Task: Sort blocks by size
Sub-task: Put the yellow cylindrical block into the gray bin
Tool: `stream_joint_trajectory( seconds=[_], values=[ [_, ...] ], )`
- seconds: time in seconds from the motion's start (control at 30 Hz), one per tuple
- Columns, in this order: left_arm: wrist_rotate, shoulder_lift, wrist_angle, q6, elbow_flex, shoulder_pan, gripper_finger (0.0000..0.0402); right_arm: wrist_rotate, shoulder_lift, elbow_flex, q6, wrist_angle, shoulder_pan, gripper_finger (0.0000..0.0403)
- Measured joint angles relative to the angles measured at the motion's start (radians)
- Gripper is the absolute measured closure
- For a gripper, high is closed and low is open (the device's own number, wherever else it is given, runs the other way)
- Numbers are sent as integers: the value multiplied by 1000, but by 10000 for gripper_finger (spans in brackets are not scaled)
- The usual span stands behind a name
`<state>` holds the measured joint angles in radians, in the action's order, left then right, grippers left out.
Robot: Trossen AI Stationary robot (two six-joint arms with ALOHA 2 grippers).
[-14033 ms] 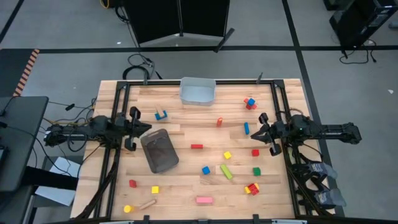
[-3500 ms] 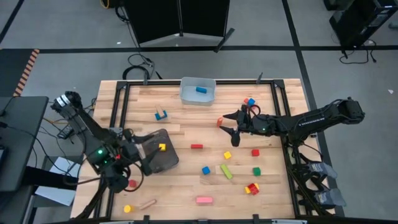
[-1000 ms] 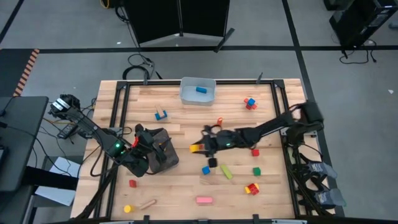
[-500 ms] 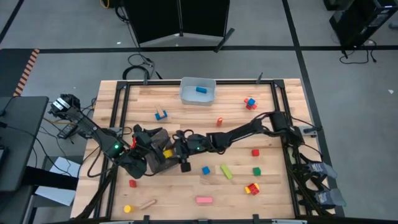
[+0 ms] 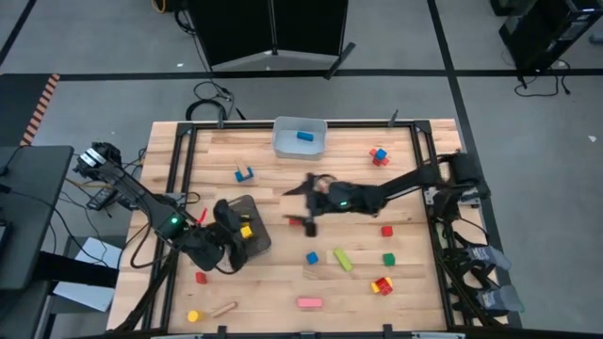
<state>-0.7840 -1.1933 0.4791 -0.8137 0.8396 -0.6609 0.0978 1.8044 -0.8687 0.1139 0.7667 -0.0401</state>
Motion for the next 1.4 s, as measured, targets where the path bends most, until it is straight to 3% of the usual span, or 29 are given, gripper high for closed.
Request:
stream_joint_trajectory(
  seconds=[0.27,0.6,0.87,1.4],
  values=[
    [491,-100,494,-151,220,-4,153,95,-268,264,13,8,11,124],
    [800,-272,659,-370,267,-110,133,123,-399,352,13,11,11,125],
    [825,-334,630,-506,267,-226,94,122,-399,353,14,3,10,131],
    [746,-339,584,-586,181,-351,92,136,-399,353,10,3,-7,132]
  ],
)
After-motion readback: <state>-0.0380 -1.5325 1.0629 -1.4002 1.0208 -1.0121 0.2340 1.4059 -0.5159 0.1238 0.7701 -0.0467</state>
